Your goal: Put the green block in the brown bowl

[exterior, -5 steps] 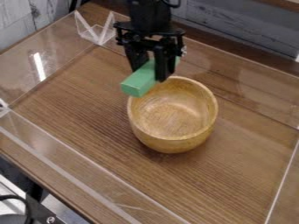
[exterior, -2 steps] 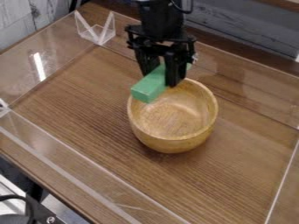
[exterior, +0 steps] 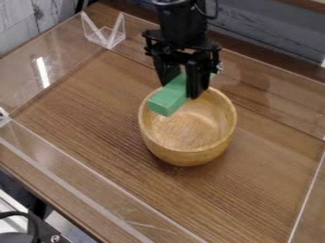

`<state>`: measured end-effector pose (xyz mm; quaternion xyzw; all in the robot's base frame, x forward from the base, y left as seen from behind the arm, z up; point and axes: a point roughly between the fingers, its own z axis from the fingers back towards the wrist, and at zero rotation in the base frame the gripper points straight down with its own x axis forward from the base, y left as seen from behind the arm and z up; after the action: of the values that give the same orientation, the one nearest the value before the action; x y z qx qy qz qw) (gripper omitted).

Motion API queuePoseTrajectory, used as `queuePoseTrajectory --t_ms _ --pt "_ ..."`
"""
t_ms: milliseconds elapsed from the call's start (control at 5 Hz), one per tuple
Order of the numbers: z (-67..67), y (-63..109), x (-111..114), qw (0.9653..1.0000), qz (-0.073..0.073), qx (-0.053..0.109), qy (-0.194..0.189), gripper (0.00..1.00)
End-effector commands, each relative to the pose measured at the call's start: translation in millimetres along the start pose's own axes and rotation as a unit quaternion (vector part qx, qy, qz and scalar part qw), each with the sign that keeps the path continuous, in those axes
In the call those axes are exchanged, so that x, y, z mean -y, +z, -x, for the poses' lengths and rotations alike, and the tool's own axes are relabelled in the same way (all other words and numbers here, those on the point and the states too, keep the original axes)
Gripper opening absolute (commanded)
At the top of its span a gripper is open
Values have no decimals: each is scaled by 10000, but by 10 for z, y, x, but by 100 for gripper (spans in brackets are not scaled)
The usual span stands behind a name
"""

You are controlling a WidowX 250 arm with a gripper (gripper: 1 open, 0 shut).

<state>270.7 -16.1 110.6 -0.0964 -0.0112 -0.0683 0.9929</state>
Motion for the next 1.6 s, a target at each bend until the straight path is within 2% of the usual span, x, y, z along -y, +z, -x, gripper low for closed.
queuePoseTrajectory --t_ms 0,200,400,1400 --pt "-37 131 80 9994 -76 321 -132 0" --pt "-51 90 115 9993 -80 327 -164 0" --pt "-33 77 99 9994 -89 299 -130 100" --pt "30 306 -19 9992 -264 309 25 100"
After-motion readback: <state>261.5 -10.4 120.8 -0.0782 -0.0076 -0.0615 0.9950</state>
